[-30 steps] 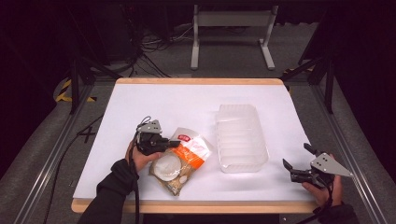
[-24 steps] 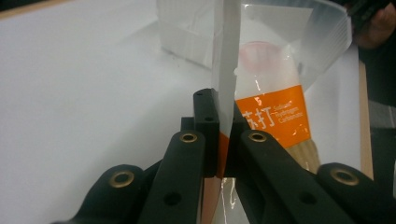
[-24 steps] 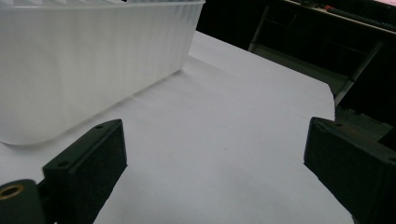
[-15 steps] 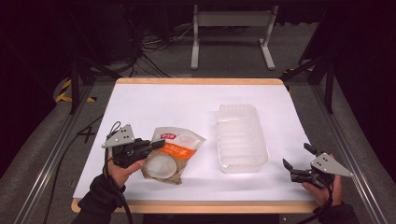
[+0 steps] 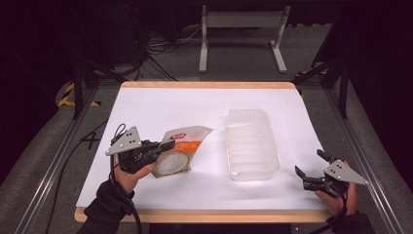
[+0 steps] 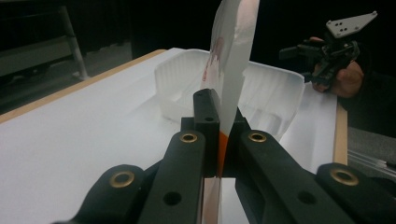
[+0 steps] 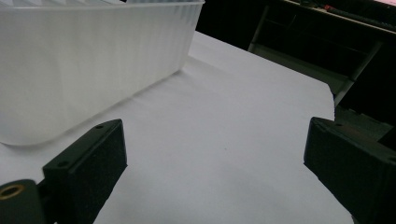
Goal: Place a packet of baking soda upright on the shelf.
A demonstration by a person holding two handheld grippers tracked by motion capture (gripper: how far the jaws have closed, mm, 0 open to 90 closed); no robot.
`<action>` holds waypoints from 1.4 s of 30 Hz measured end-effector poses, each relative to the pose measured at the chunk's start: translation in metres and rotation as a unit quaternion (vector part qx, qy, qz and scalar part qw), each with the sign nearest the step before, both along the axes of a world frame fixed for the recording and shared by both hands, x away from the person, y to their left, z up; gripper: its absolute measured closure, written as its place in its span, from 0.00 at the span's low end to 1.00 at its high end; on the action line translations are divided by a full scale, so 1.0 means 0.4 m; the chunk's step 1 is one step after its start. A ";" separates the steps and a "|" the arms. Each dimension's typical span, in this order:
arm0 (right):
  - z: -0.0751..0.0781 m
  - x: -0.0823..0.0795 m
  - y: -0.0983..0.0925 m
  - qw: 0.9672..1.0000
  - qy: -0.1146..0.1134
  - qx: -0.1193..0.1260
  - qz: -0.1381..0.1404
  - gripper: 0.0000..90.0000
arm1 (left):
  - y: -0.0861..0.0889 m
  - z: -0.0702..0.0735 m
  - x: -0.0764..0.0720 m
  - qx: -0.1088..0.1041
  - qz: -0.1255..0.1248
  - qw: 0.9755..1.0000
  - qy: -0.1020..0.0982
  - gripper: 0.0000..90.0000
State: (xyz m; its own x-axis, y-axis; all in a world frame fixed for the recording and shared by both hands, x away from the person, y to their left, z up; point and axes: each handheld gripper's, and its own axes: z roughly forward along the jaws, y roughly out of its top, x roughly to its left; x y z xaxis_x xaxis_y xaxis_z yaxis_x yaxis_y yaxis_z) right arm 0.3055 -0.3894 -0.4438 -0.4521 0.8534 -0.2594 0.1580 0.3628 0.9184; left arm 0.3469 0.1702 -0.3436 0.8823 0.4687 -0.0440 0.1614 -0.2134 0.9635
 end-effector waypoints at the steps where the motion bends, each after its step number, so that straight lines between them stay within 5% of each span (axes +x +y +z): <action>1: 0.000 0.000 0.000 1.000 0.002 0.000 0.000 0.07 | -0.005 0.003 0.002 0.000 0.000 1.000 -0.003 1.00; 10: 0.000 0.000 0.000 1.000 0.001 -0.001 -0.001 0.07 | -0.072 0.045 0.024 -0.036 -0.016 0.999 -0.011 1.00; 20: 0.000 -0.001 -0.001 1.000 0.000 0.002 -0.002 0.07 | -0.234 0.079 0.071 -0.068 -0.068 0.995 -0.015 1.00; 30: 0.000 0.000 -0.001 1.000 0.000 0.002 0.000 0.07 | -0.363 0.072 0.103 -0.081 -0.103 0.991 -0.005 1.00; 42: 0.000 -0.002 -0.002 1.000 -0.002 0.003 0.001 0.07 | -0.494 0.049 0.127 -0.086 -0.115 0.990 -0.003 1.00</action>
State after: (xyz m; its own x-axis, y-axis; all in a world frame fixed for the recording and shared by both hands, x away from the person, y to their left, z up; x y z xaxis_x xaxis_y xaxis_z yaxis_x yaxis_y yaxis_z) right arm 0.3048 -0.3902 -0.4436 -0.4537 0.8536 -0.2558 0.1541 0.3579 0.9210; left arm 0.3979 -0.0272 -0.3239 0.9653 0.2410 -0.1008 0.1226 -0.0774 0.9894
